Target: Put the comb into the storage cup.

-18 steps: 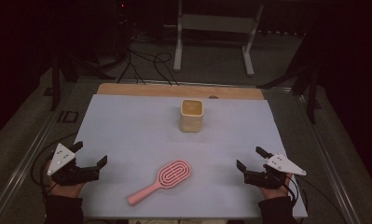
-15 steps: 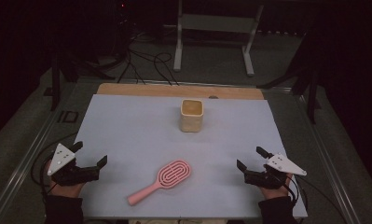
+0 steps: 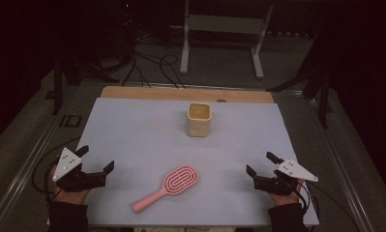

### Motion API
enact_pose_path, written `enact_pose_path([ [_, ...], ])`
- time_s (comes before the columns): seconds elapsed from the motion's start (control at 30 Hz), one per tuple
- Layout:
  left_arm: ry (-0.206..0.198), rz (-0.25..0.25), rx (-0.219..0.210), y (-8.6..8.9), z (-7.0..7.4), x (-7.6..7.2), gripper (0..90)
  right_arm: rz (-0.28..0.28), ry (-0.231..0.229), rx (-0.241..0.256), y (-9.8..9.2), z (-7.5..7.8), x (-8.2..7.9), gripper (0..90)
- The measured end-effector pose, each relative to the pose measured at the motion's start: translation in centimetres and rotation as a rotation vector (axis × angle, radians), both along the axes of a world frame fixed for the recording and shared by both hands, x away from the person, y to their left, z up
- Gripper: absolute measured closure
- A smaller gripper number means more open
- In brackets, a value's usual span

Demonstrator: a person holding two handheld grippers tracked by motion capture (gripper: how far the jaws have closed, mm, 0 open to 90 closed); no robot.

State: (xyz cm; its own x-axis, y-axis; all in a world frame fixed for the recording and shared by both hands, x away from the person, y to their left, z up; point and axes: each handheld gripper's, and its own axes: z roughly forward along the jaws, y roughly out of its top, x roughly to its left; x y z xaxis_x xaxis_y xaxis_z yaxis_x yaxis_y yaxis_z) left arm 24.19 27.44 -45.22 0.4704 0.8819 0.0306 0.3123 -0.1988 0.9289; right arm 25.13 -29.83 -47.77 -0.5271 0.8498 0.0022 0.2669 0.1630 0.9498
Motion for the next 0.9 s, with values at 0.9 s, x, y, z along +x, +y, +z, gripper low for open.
enact_pose_path([
  [0.9, 0.007, -0.105, -0.001, -3.6, 1.1, 0.0, 0.4, 0.013, 0.017, -0.005, 0.1, -0.3, 0.2, 8.7],
])
